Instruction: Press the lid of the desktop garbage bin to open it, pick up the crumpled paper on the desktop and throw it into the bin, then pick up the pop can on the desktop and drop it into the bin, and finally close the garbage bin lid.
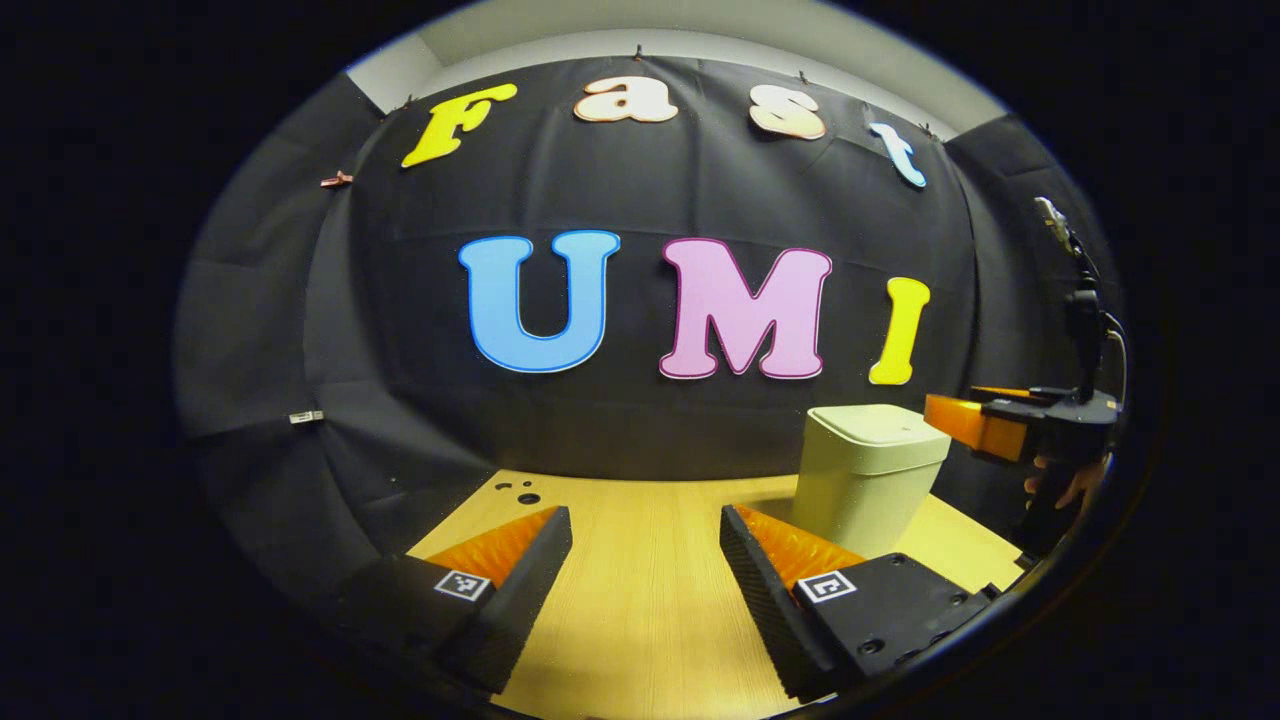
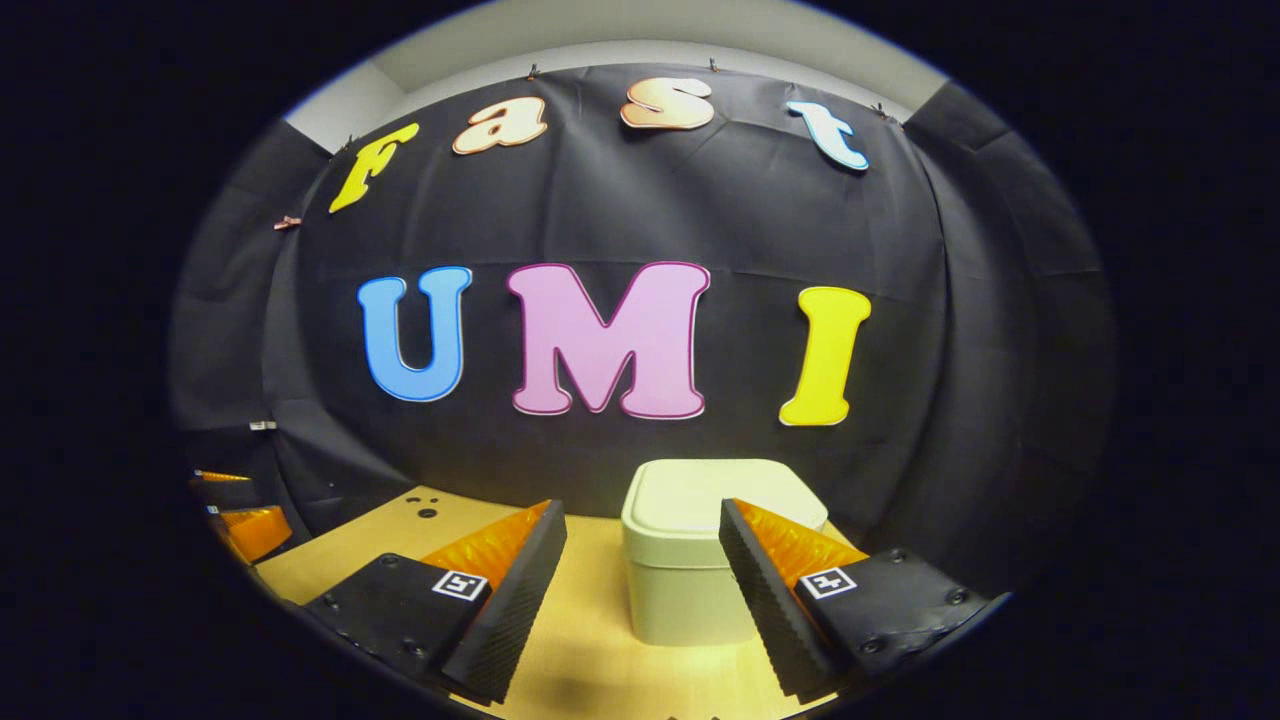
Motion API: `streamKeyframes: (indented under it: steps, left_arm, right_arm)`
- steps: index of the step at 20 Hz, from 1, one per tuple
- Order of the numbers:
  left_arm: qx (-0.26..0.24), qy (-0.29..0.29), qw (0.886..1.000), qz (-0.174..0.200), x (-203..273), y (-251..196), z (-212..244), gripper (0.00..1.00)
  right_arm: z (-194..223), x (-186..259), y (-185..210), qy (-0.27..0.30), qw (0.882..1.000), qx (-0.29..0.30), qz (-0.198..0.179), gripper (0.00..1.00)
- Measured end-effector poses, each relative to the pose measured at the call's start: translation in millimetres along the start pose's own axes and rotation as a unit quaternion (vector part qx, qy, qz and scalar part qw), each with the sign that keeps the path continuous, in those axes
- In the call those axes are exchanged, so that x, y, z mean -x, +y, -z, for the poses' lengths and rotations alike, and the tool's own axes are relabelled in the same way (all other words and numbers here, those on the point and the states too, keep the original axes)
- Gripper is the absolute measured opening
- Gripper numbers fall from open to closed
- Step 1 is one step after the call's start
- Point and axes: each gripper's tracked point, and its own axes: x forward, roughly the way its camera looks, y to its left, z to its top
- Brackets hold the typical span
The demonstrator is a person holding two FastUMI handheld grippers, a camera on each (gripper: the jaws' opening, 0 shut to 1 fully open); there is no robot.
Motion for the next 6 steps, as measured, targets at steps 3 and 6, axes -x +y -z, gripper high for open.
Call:
streamKeyframes:
  steps: [3, 6]
  left_arm:
    - [-0.004, 0.011, 1.0, 0.012, 3, -4, 9, 0.99]
    - [-0.006, 0.019, 1.0, 0.022, 1, -5, 16, 0.96]
  right_arm:
    - [14, 19, 14, 0.009, 1.0, -0.001, -0.006, 0.97]
    - [38, 39, 28, 0.033, 0.999, -0.018, -0.008, 0.97]
